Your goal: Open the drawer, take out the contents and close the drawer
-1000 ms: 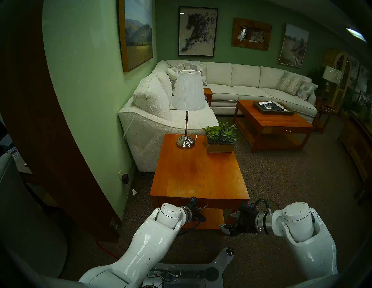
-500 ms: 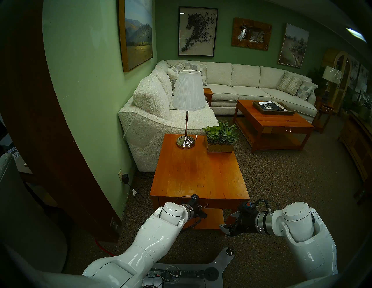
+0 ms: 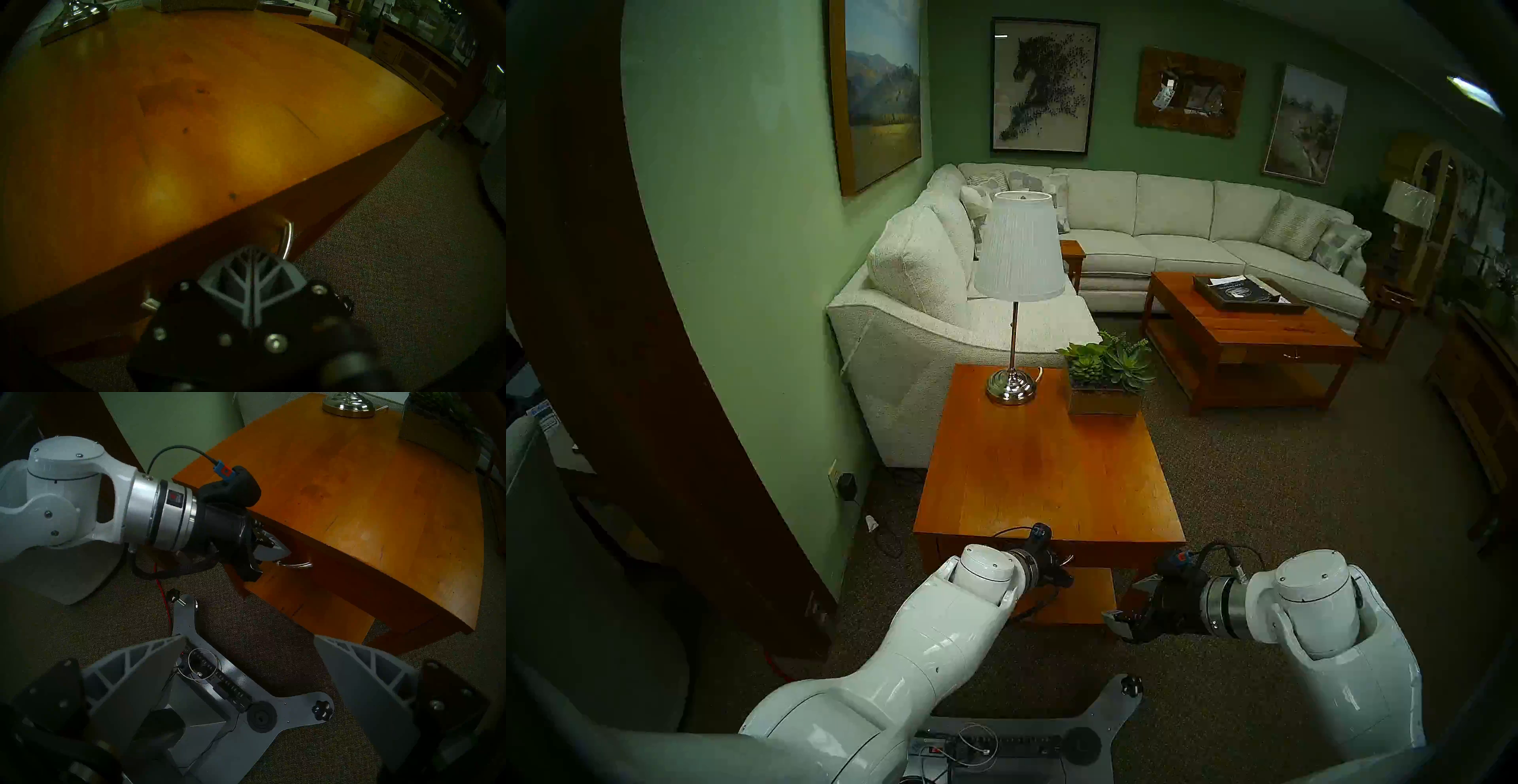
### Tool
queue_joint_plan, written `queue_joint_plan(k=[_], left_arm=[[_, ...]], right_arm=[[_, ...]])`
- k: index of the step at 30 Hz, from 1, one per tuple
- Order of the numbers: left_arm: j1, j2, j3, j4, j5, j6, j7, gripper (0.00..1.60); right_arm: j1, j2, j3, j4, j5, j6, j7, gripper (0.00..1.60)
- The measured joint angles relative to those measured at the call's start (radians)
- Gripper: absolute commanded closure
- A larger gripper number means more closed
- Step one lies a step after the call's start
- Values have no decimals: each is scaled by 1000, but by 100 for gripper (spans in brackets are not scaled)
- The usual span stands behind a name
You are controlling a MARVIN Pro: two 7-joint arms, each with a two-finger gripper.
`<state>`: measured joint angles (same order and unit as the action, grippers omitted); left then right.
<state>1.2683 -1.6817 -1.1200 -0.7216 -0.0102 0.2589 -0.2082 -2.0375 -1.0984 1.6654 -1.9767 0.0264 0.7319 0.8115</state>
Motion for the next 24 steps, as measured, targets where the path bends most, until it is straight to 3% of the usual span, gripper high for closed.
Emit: queue_joint_plan(k=[15, 24], left_arm=[[-77, -36, 10, 147, 0, -54, 22, 160], [-104, -40, 16, 218, 2, -123, -1, 160]], right_arm=[[0, 1, 0, 0, 1, 0, -1, 0], [-1, 1, 0, -1, 2, 0, -2, 0]])
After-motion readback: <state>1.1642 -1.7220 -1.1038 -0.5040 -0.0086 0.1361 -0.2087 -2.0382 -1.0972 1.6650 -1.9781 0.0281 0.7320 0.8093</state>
